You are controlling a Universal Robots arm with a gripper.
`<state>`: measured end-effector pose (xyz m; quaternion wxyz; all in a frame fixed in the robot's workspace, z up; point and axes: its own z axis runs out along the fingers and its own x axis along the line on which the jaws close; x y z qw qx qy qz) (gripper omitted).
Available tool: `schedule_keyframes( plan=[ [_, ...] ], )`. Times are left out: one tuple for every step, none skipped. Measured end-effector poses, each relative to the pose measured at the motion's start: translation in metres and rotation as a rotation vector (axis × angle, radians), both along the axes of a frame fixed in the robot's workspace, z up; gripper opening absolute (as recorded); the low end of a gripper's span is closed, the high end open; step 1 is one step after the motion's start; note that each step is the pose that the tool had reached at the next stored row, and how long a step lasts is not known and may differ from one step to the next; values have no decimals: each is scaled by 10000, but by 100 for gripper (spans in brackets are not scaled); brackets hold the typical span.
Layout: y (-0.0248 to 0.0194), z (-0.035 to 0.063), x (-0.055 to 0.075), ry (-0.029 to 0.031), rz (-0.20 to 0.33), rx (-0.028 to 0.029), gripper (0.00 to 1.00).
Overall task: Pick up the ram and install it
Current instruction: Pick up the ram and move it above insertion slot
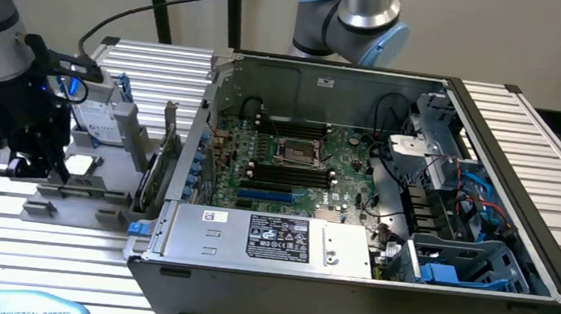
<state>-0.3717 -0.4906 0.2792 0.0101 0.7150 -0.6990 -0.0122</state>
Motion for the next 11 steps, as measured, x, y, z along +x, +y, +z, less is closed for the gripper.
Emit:
schedule_keyframes(
  plan=[
    [0, 46, 11, 0, 0, 1, 13],
    [0, 91, 23, 2, 0, 0, 13],
    [0, 136, 37, 1, 0, 2, 13],
    [0, 181, 55, 0, 0, 4, 13],
    [0, 226, 74, 2, -1, 4, 13],
    [0, 271, 97, 0, 0, 8, 13],
    [0, 317, 123, 1, 0, 10, 13],
    [0, 363, 154, 2, 0, 13, 13],
    [0, 407, 188, 0, 2, 18, 13],
    [0, 455, 226, 1, 2, 23, 13],
    [0, 500, 265, 3, 3, 27, 13]
  ],
)
